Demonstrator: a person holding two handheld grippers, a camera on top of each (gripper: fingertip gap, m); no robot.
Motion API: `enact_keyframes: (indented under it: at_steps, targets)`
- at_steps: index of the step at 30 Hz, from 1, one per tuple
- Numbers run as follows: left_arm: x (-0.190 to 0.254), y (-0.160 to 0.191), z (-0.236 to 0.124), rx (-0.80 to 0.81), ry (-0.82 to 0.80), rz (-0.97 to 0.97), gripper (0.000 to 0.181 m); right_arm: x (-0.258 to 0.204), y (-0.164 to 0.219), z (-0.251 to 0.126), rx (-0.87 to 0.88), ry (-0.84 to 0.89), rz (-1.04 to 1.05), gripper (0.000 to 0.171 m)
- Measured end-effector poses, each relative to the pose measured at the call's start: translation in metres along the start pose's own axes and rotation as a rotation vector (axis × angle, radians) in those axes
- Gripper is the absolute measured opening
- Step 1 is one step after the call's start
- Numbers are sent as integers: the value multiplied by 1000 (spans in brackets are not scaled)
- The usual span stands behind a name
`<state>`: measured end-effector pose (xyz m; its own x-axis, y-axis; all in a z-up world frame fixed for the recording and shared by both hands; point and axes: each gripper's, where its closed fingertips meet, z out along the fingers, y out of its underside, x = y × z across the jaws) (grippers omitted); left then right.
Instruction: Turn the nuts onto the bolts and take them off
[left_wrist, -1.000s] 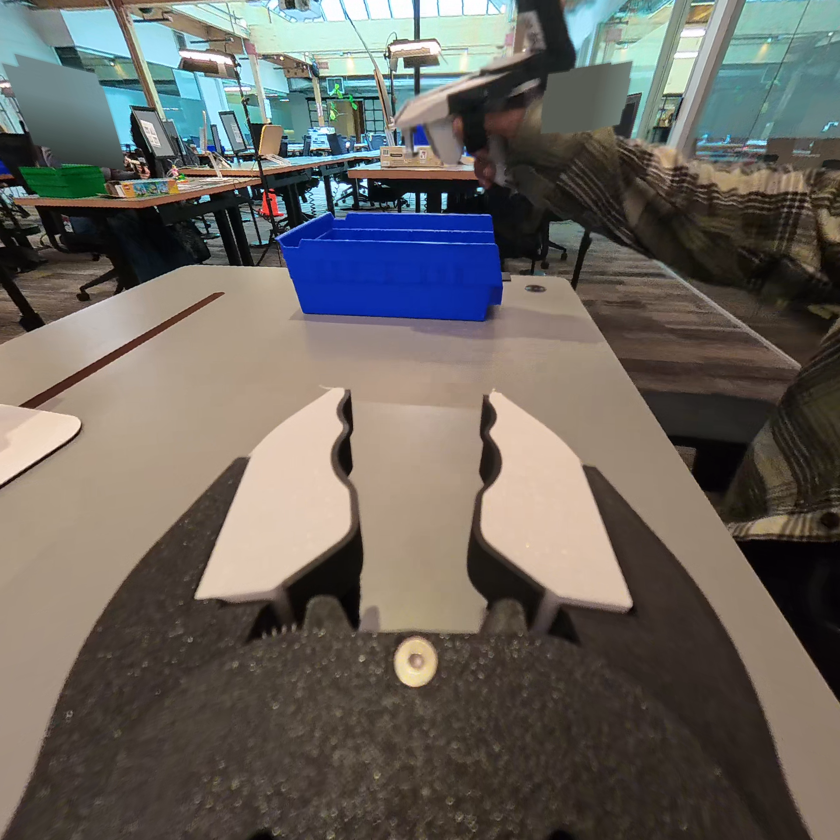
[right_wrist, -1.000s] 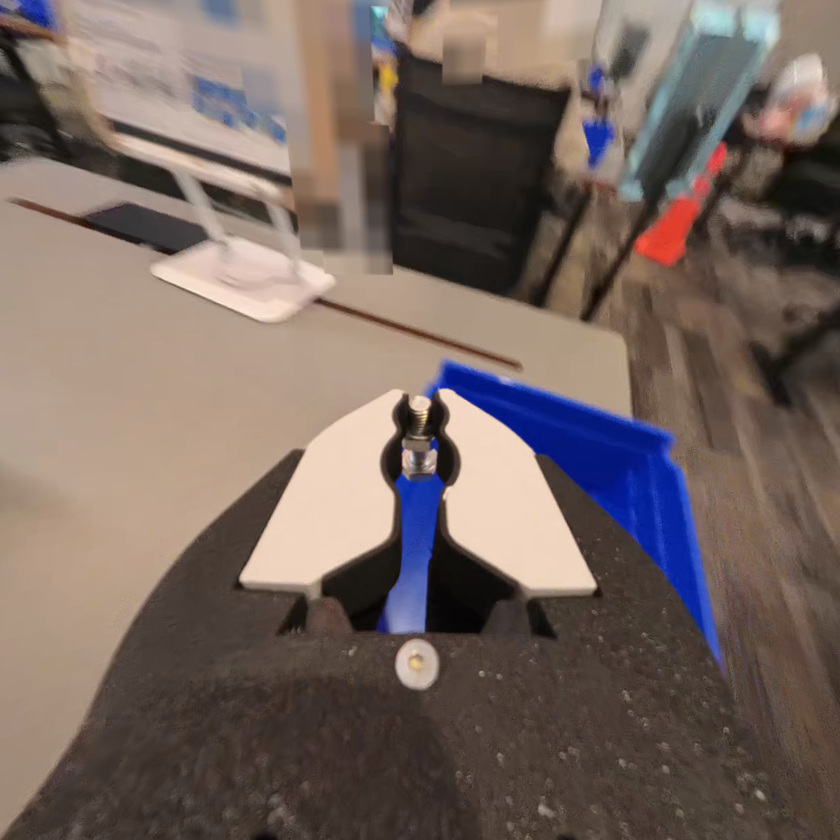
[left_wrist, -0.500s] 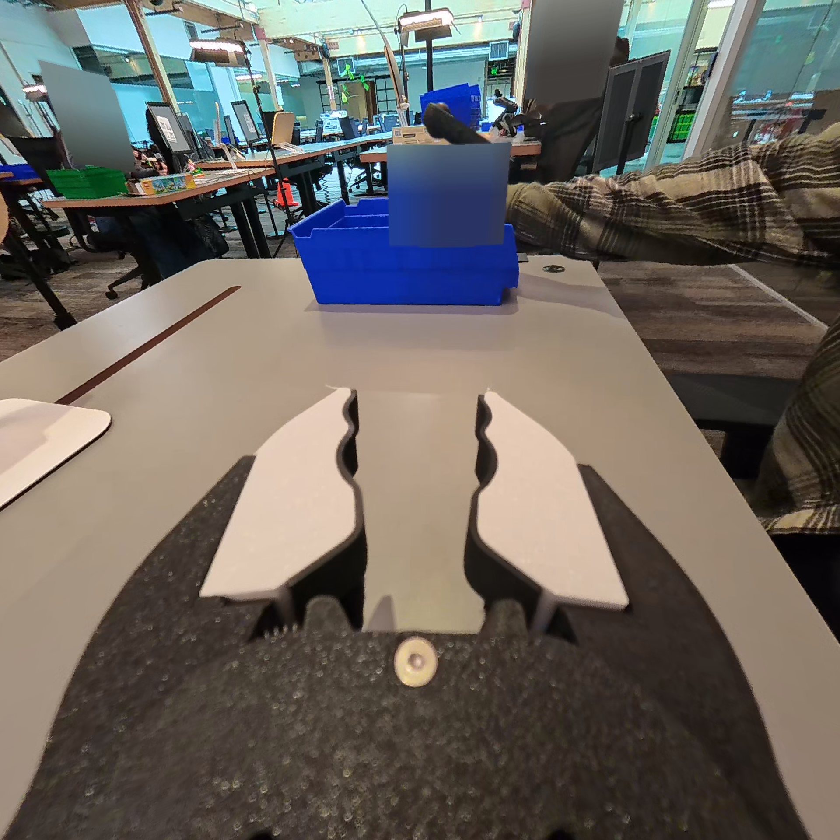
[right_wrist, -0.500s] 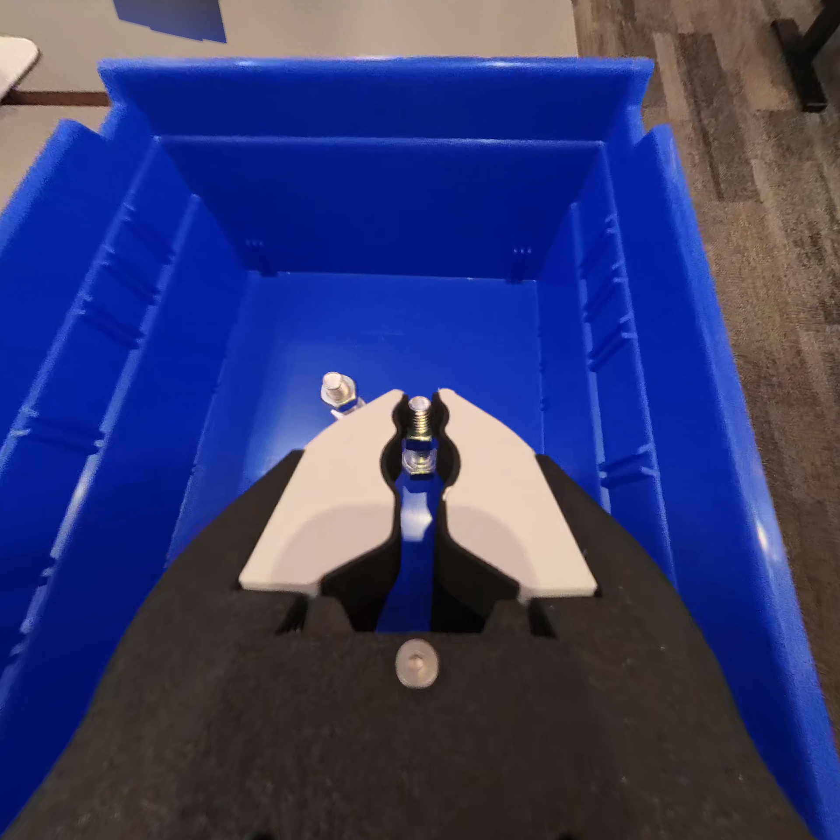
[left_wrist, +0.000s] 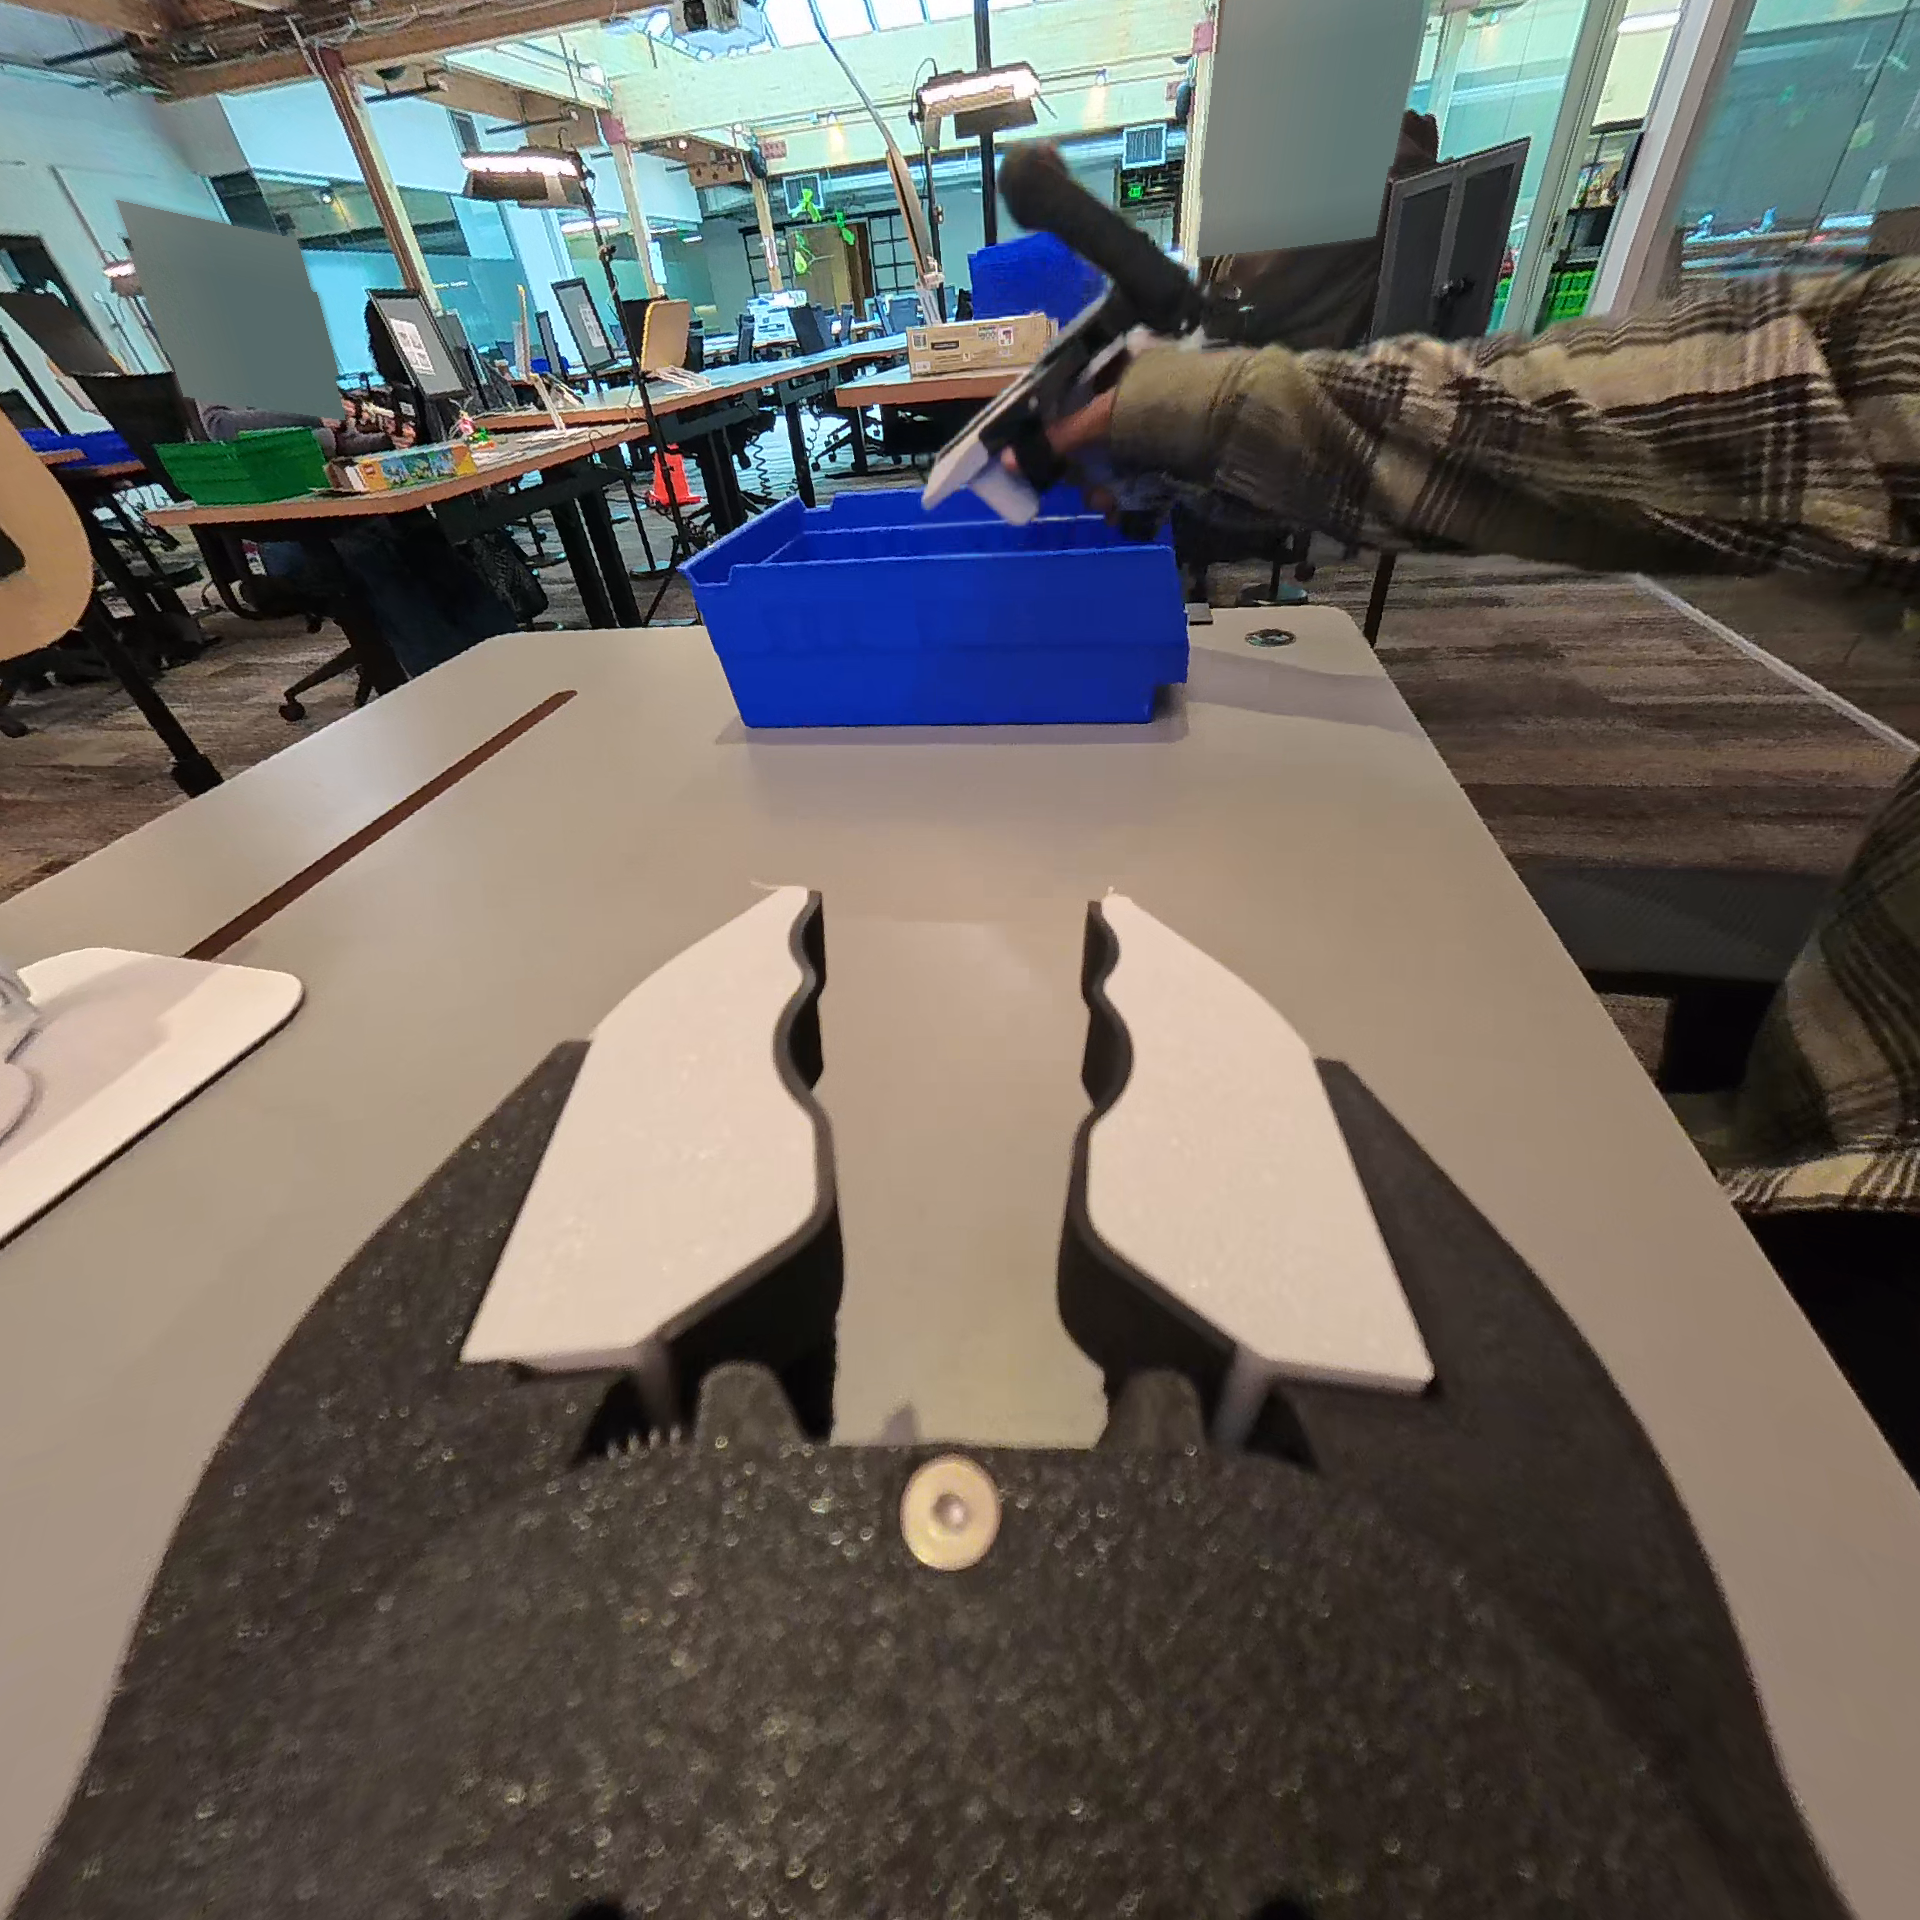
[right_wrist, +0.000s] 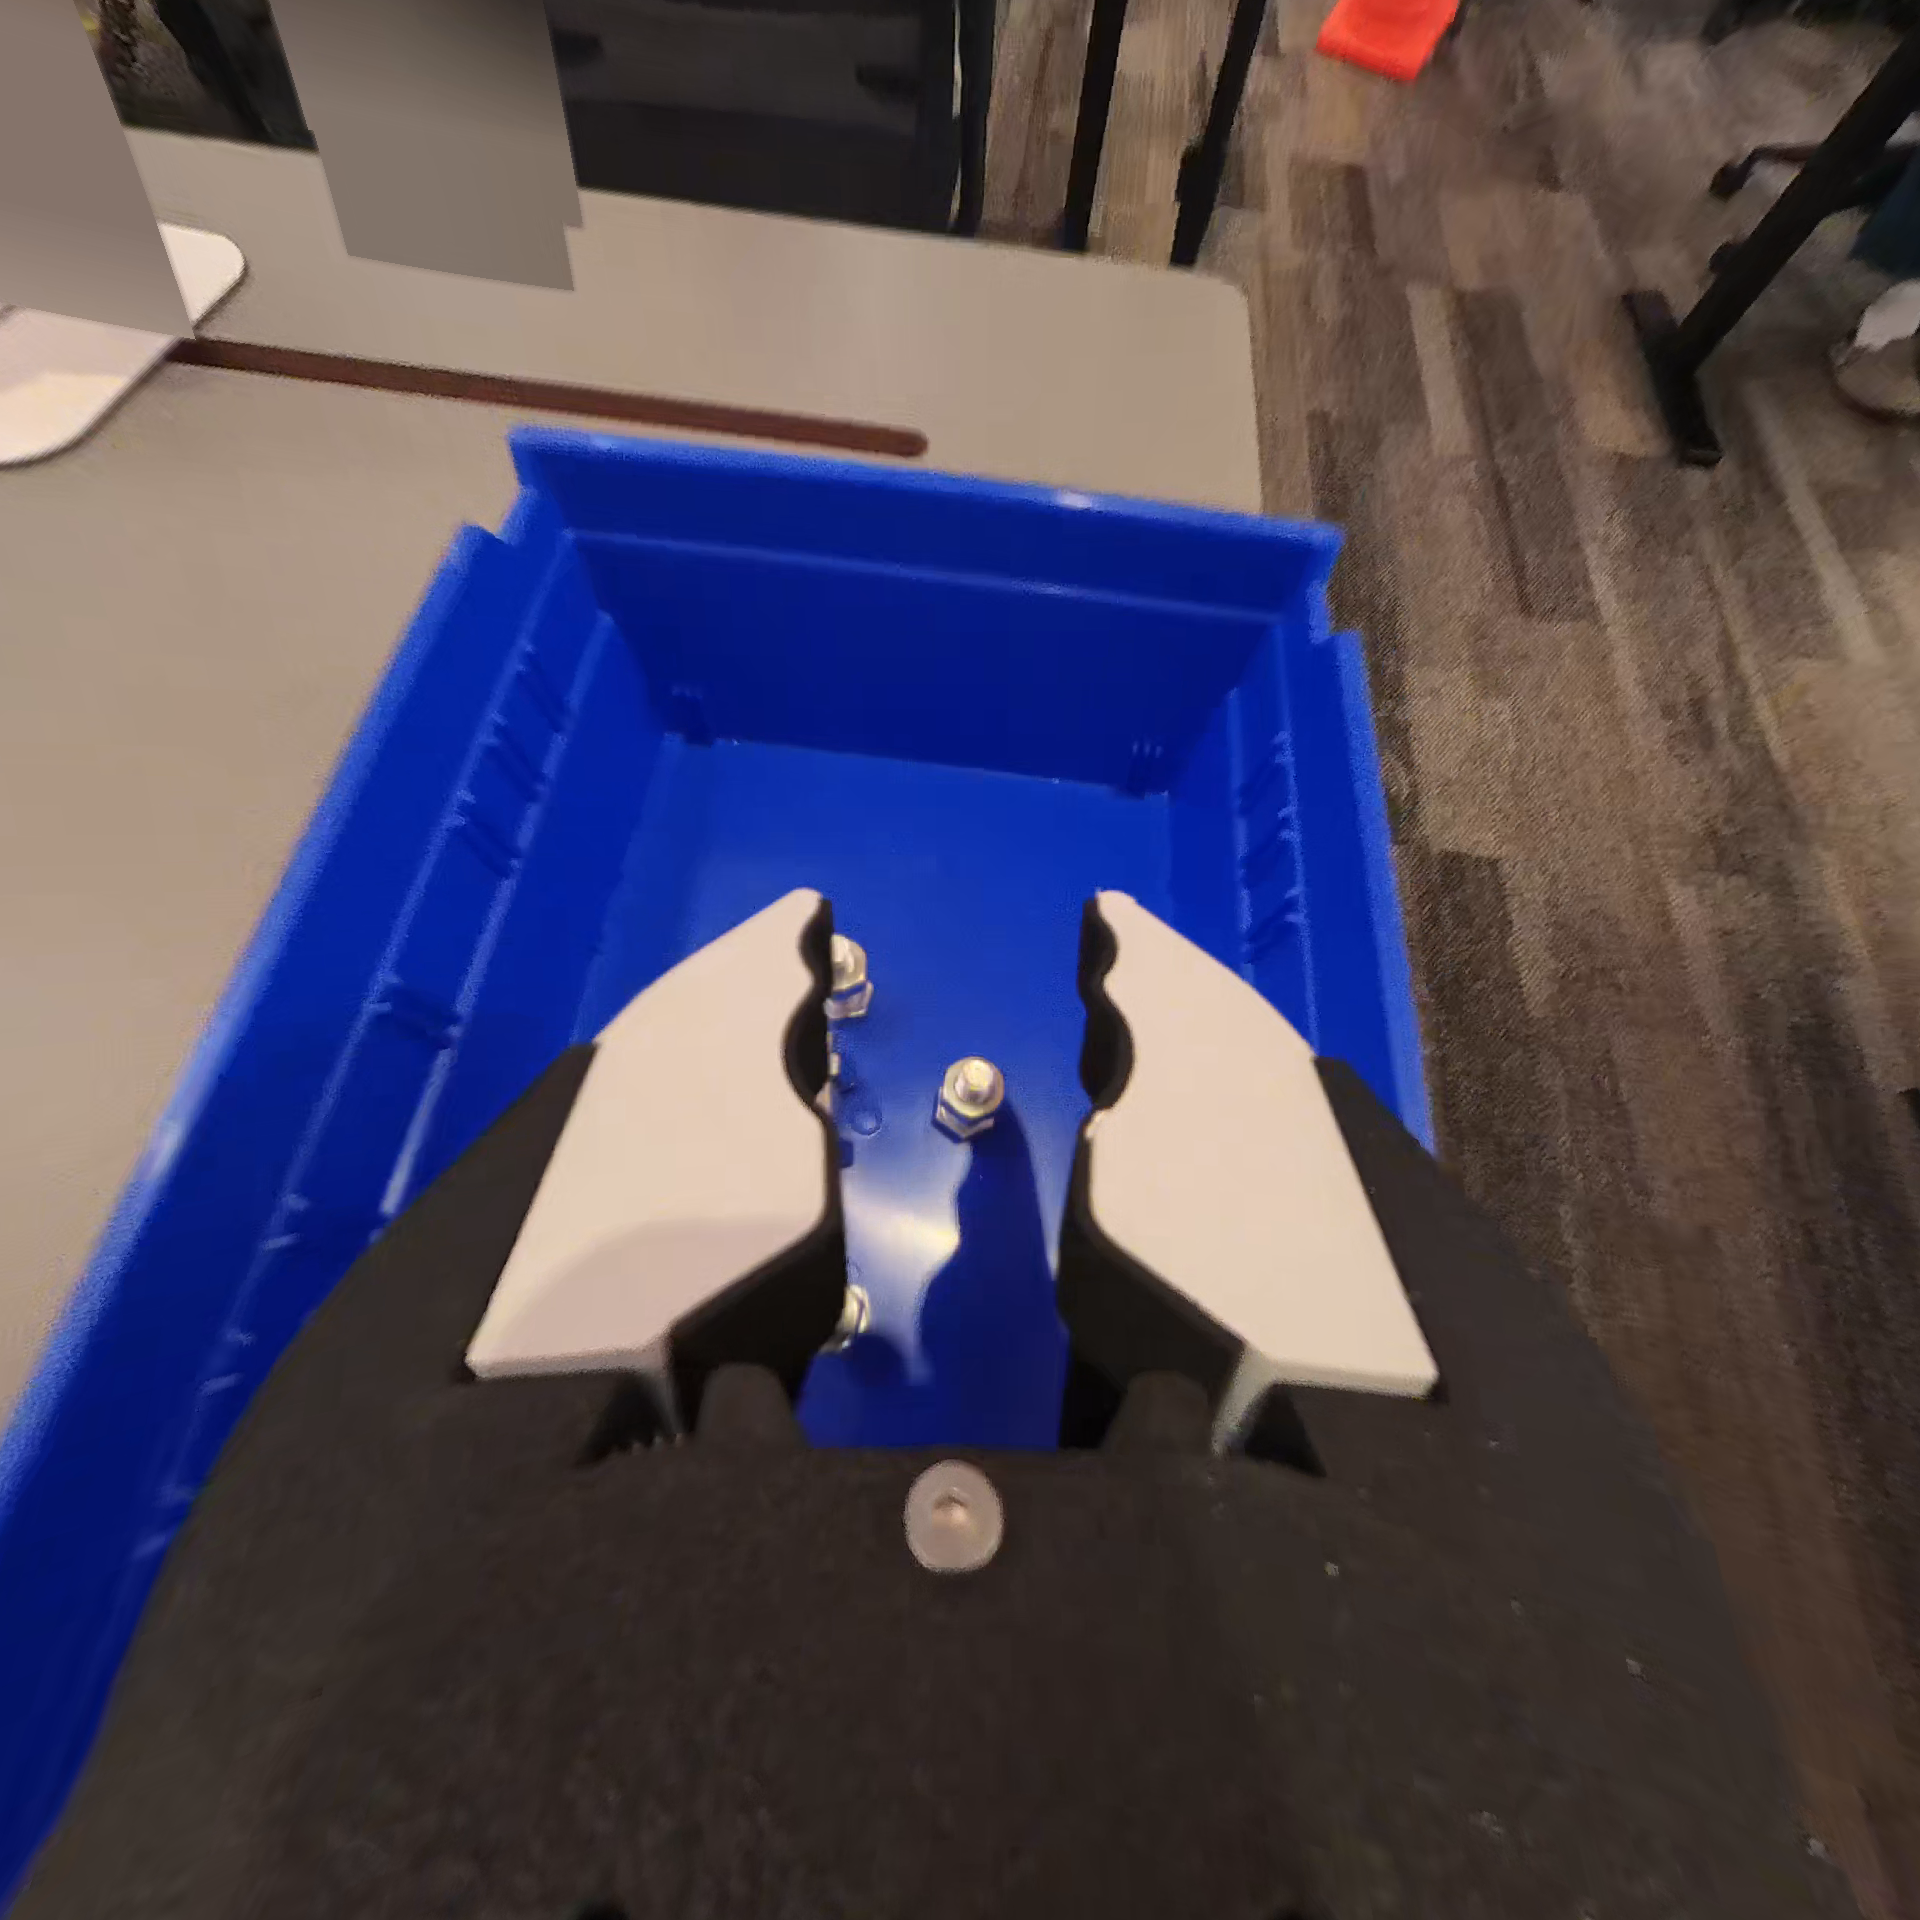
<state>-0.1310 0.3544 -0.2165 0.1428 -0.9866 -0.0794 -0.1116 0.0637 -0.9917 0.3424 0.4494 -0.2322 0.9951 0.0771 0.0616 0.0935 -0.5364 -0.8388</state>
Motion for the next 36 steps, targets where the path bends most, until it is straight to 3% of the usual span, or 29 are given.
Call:
enact_keyframes:
  at_steps: [7, 11, 15, 22, 27, 32, 36]
  targets:
    - [-2, -5, -3, 12, -13, 4, 48, -20, -25, -75, 5, 53, -95, 88]
    - [-2, -8, -4, 16, -21, 15, 48, -40, -12, -111, -52, 81, -125, 130]
    - [-1, -12, -7, 17, -33, 28, 49, -58, 0, -138, -34, 56, -141, 131]
    - [2, -26, -32, -7, -136, -9, 51, -26, 19, -159, -52, 80, -72, 121]
    - [8, -32, -67, -48, -234, -73, 52, 25, 32, -143, -146, 137, -50, 108]
    - [15, -40, -105, -59, -330, -147, 52, 60, 43, -106, -302, 44, 37, 61]
    - [18, -42, -131, -98, -402, -169, 52, 77, 53, -81, -470, -11, 77, 36]
